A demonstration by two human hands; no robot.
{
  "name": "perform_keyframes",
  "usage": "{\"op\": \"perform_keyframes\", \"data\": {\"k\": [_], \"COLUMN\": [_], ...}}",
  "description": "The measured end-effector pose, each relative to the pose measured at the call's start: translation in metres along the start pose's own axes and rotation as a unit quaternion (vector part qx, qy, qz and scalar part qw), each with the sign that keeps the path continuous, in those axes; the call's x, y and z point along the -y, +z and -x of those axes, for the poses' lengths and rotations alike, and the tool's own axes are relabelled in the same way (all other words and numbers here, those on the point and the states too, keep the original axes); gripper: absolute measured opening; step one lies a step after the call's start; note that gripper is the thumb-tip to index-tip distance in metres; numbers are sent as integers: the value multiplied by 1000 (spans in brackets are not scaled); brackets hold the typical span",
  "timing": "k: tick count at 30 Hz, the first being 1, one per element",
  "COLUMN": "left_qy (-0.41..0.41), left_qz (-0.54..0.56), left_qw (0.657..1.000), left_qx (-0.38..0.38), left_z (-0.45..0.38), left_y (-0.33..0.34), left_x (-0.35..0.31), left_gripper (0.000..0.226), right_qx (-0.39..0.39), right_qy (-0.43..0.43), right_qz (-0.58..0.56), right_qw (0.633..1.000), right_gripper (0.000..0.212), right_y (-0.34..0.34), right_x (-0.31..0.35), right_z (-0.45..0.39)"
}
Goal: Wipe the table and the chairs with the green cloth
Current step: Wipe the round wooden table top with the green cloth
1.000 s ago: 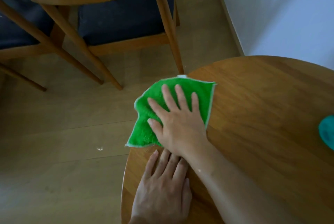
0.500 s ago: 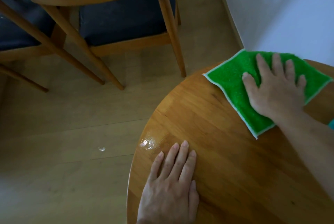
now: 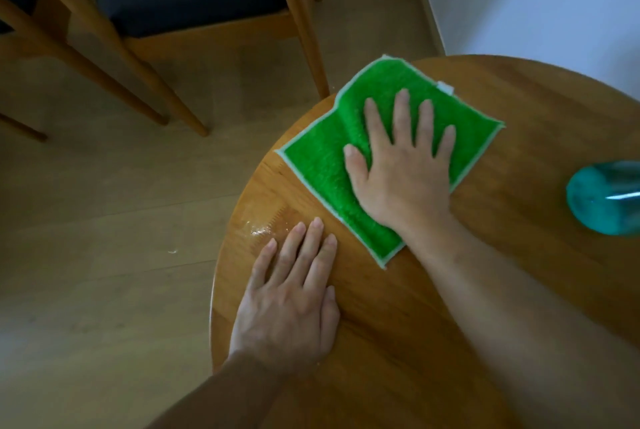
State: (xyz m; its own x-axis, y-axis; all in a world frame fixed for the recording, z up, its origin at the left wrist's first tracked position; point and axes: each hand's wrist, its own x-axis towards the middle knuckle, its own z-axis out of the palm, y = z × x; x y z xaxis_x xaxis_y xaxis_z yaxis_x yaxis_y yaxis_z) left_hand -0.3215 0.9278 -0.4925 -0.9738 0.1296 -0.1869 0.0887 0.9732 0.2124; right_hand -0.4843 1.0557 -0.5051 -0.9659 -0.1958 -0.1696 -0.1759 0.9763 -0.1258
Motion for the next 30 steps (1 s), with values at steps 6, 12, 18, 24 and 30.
{"op": "perform_keyframes", "data": {"k": [6,12,18,24,30], "left_qy": [-1,-4,-6,-10,-7], "left_qz": [0,12,27,36,50], "left_qw": [1000,1000,1000,999,999], "left_qx": [1,5,-2,-5,-3], "left_z": [-2,0,0,-1,-1], "left_y": [3,3,0,1,0], "left_x": [-1,0,0,-1,-1], "left_gripper": [55,54,55,55,51], "right_qx": [-14,2,-3,-23,-2], "right_qy": [-51,-32,62,13,13], "right_qz": [0,8,1,8,3], "right_qw": [999,999,998,1000,1000], "right_gripper": [57,60,69,67,60], "right_y": [17,13,2,4,16], "right_x": [-11,-16,-4,3,-2], "right_z": [71,78,-19,1,108]}}
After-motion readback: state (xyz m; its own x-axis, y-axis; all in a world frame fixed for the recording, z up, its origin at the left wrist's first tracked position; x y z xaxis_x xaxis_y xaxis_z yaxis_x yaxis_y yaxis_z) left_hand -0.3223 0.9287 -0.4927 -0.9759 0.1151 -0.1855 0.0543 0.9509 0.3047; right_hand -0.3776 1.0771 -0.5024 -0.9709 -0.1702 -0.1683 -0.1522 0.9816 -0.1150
